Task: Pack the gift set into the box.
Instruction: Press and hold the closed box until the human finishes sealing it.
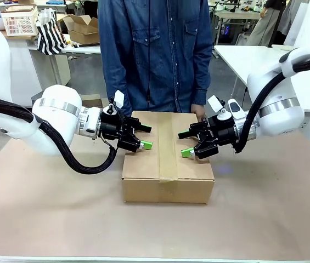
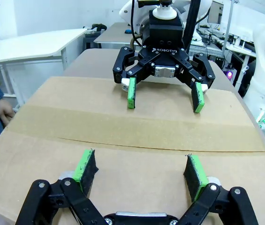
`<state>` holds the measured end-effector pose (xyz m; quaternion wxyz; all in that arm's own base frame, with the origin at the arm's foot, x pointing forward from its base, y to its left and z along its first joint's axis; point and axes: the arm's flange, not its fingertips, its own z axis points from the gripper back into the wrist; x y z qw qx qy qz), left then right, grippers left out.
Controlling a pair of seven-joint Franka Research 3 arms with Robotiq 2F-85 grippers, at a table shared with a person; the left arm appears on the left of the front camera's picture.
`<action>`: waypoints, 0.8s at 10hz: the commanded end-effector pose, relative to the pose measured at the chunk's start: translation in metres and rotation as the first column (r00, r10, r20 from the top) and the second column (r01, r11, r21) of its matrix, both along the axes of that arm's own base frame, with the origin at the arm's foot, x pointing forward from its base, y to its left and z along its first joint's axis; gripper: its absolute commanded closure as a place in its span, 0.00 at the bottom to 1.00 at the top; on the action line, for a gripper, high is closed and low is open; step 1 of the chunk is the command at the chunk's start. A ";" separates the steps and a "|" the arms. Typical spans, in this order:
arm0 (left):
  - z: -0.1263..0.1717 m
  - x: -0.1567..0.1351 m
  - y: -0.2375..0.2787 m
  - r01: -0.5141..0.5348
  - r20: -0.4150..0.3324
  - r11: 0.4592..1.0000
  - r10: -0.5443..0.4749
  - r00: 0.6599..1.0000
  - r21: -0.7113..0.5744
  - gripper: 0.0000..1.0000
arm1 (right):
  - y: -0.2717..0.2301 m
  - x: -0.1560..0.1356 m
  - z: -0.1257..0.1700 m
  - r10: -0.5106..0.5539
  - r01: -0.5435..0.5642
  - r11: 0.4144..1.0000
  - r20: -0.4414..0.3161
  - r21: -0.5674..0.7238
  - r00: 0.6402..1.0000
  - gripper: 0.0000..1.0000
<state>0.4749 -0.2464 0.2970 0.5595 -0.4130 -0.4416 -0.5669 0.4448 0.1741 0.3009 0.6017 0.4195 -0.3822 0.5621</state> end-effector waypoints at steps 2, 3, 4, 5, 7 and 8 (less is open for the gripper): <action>-0.002 -0.001 0.001 0.002 0.000 1.000 -0.002 1.000 0.000 0.00 | 0.002 -0.001 -0.003 -0.006 0.006 1.000 0.006 -0.014 1.000 0.00; -0.002 -0.001 0.001 0.002 0.000 1.000 -0.002 1.000 0.000 0.00 | 0.002 -0.001 -0.003 -0.006 0.006 1.000 0.006 -0.014 1.000 0.00; -0.002 -0.001 0.001 0.002 0.000 1.000 -0.002 1.000 0.000 0.00 | 0.002 -0.001 -0.003 -0.006 0.006 1.000 0.006 -0.014 1.000 0.00; 0.000 0.000 0.000 0.000 0.000 1.000 0.000 1.000 0.000 0.00 | 0.000 0.000 0.000 0.000 0.000 1.000 0.000 0.000 1.000 0.00; 0.051 0.001 0.002 -0.012 -0.265 0.994 -0.016 0.964 -0.105 0.00 | 0.008 0.005 0.047 0.017 -0.019 1.000 -0.273 -0.002 0.962 0.00; 0.082 -0.002 0.009 -0.056 -0.479 0.982 -0.037 0.877 -0.180 0.00 | -0.002 -0.002 0.084 -0.040 0.092 0.992 -0.485 0.085 0.873 0.00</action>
